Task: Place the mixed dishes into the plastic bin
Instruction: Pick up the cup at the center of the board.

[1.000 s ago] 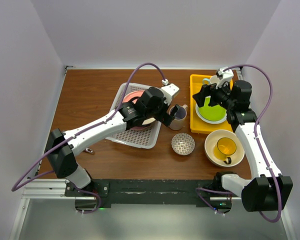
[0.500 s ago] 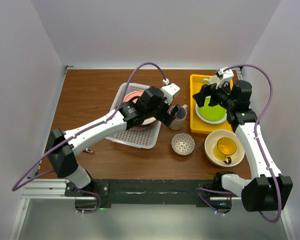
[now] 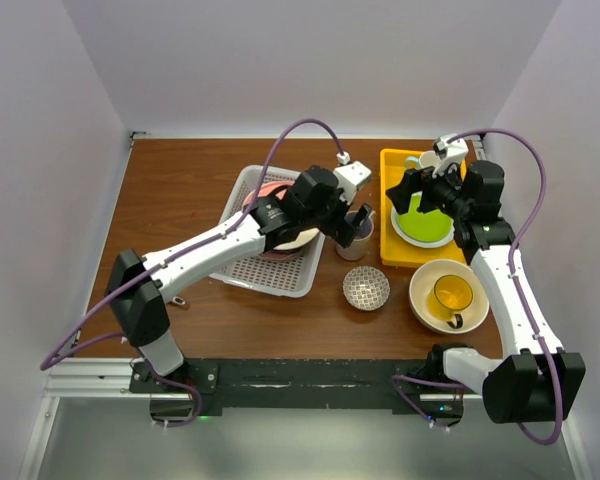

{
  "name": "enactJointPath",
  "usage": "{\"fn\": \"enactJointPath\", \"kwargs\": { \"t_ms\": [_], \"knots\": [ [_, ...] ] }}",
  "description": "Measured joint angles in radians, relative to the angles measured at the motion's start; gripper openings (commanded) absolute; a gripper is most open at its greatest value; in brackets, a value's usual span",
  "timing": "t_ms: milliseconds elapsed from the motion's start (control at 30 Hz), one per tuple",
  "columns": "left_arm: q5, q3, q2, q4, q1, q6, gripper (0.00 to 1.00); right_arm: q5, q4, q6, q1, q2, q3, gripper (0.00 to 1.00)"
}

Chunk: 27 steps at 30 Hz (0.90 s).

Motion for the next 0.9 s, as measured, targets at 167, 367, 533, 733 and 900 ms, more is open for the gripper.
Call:
{"fn": "enactJointPath", "kwargs": {
  "t_ms": [167, 367, 533, 733, 900],
  "knots": [
    [0.005, 0.047, 0.053, -0.013, 0.000, 0.011, 0.95, 0.000, 0.000, 0.000, 0.000, 0.000, 0.000, 0.98],
    [-0.001, 0.172, 0.181, -0.072, 0.009, 0.036, 0.77, 0.000, 0.000, 0.000, -0.004, 0.000, 0.000, 0.98],
    [0.011, 0.237, 0.272, -0.112, 0.035, 0.071, 0.61, 0.000, -0.001, 0.000, -0.008, 0.000, 0.000, 0.98],
    [0.027, 0.323, 0.365, -0.160, 0.064, 0.097, 0.57, 0.000, -0.001, 0.000, -0.011, 0.000, 0.000, 0.98],
    [0.029, 0.397, 0.426, -0.187, 0.072, 0.098, 0.51, 0.000, -0.001, 0.000, -0.012, 0.000, 0.000, 0.98]
  ]
}}
